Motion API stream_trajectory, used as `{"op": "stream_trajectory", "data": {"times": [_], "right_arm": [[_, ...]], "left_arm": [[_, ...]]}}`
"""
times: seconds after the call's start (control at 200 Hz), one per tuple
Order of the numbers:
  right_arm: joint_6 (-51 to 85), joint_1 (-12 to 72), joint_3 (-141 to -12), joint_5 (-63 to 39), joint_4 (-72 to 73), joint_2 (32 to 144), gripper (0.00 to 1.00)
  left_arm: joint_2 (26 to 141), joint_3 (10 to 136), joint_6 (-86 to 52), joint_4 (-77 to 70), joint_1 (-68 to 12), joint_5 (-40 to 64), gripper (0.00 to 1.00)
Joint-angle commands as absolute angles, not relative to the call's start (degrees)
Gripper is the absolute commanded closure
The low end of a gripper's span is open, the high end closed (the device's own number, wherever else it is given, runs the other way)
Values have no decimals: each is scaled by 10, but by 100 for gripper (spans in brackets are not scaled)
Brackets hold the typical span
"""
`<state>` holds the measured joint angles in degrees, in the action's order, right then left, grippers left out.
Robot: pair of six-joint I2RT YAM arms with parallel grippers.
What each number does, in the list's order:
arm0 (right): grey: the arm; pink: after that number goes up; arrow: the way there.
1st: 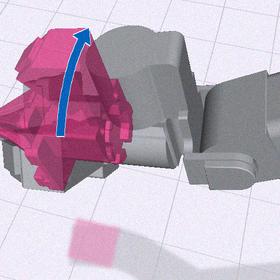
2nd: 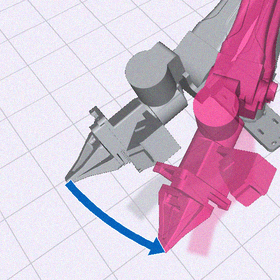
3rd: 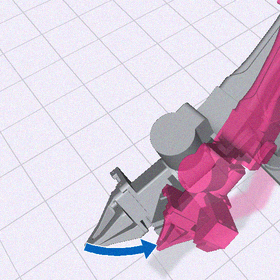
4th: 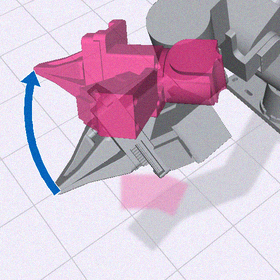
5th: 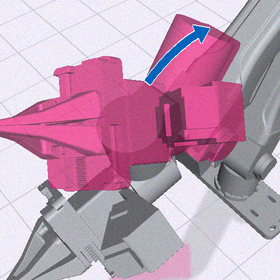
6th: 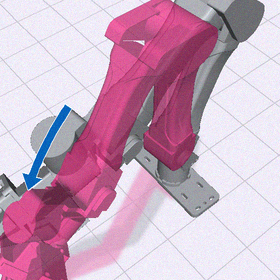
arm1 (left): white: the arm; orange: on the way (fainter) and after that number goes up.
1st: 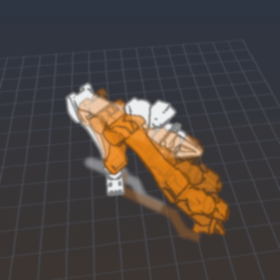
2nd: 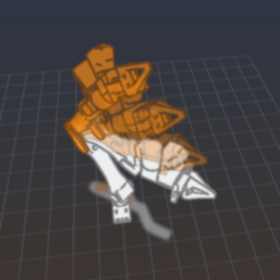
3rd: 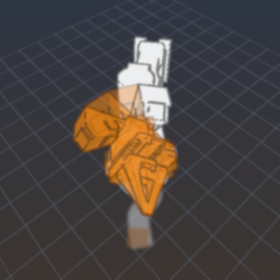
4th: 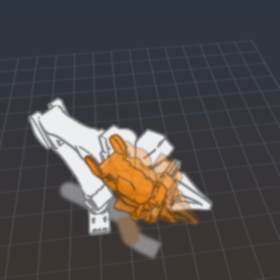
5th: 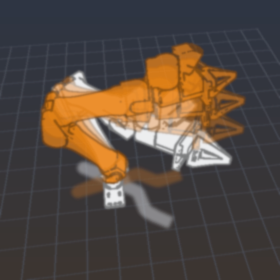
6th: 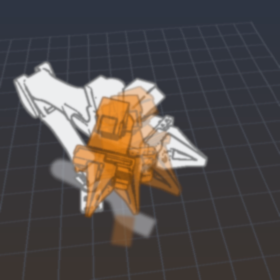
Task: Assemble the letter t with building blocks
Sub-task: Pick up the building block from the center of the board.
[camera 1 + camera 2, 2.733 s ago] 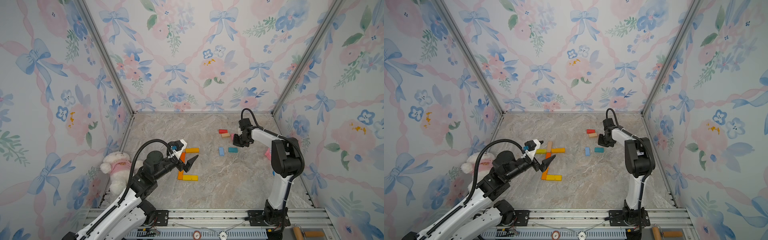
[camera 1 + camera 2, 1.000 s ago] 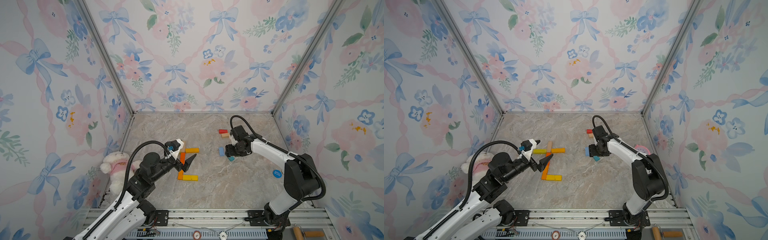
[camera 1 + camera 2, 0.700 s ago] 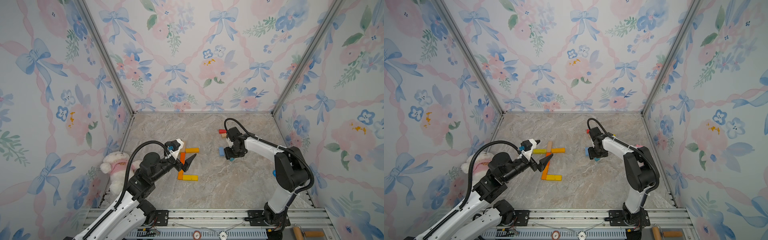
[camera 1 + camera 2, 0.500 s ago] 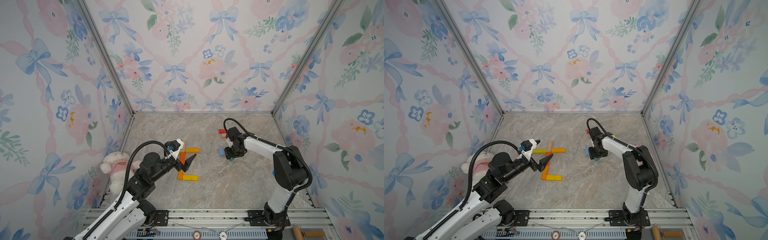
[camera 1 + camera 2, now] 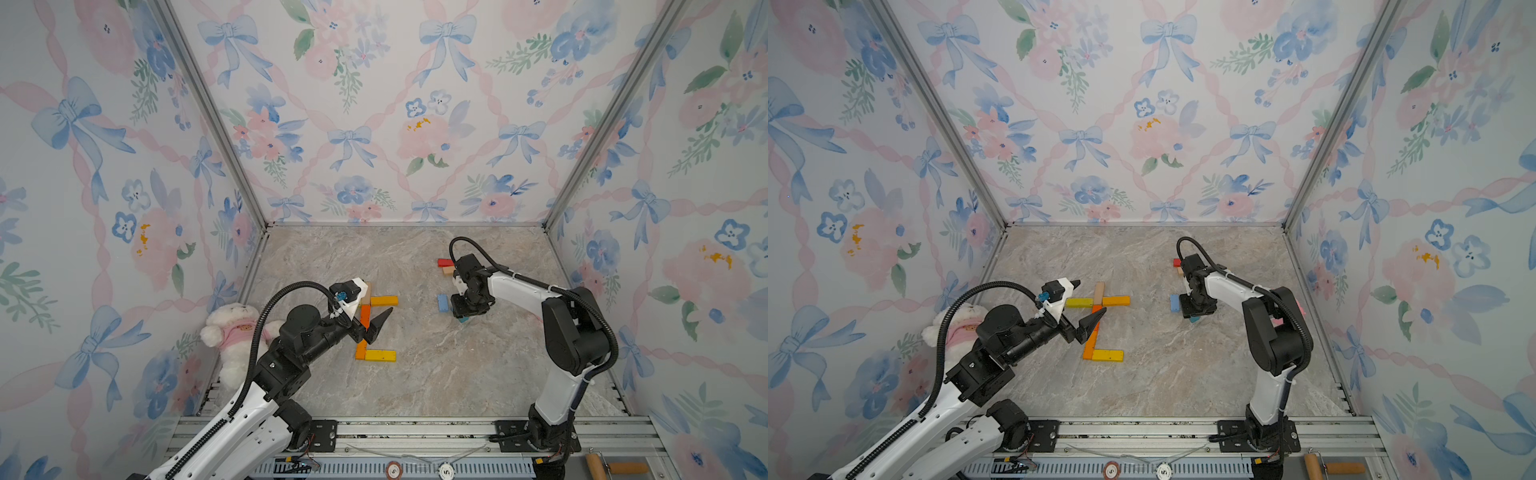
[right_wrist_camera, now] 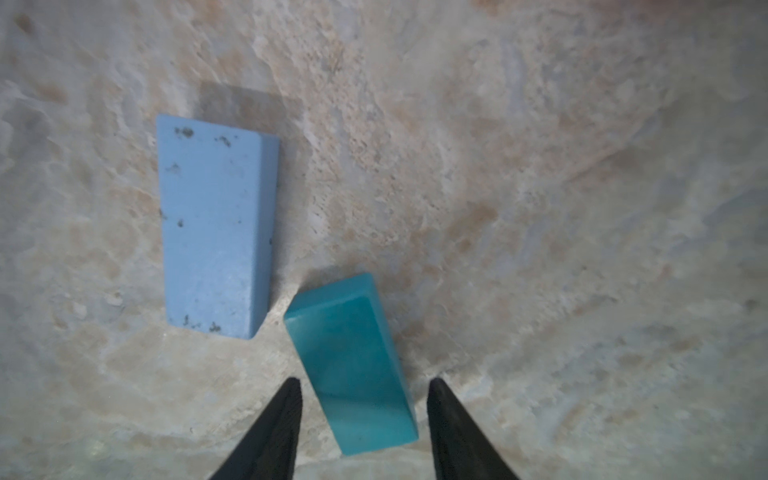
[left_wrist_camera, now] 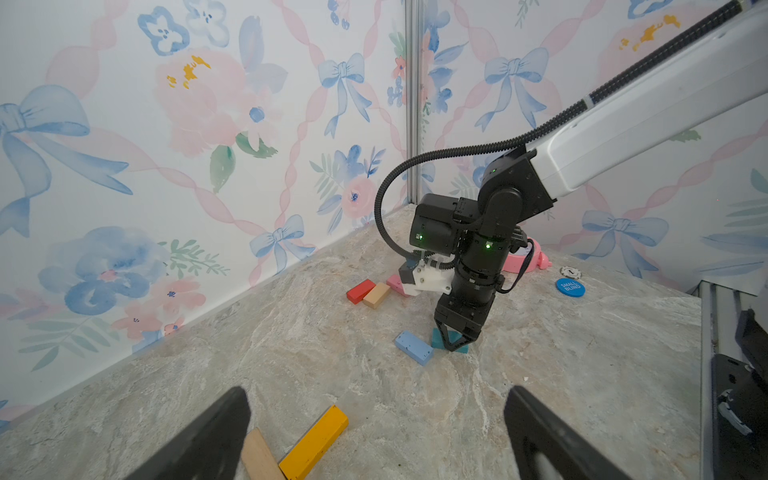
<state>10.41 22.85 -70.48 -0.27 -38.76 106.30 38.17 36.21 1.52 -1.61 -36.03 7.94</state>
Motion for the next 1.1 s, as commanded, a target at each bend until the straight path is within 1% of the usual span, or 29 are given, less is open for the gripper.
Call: {"op": "stream_trajectory", "data": {"times": [0.0, 0.345, 0.485, 0.71, 0.825, 0.925, 1.095], "right_arm": [[110, 225, -714, -10, -384, 1074, 49], [113, 222, -717, -11, -383, 1085, 58], [110, 219, -722, -4, -386, 1087, 67], [101, 214, -721, 10, -388, 1083, 75], [87, 215, -715, 22, -381, 1056, 79], [56, 220, -709, 37, -370, 1017, 80], [-52, 256, -696, 32, -336, 959, 81]], "left_arm": [[375, 355, 26, -33, -362, 81, 2], [375, 356, 26, -33, -362, 82, 2], [374, 355, 27, -33, -363, 81, 2], [372, 354, 29, -33, -362, 81, 2], [371, 353, 30, -34, -362, 80, 2], [370, 352, 30, -34, -362, 81, 2], [368, 352, 33, -36, -362, 79, 2]]}}
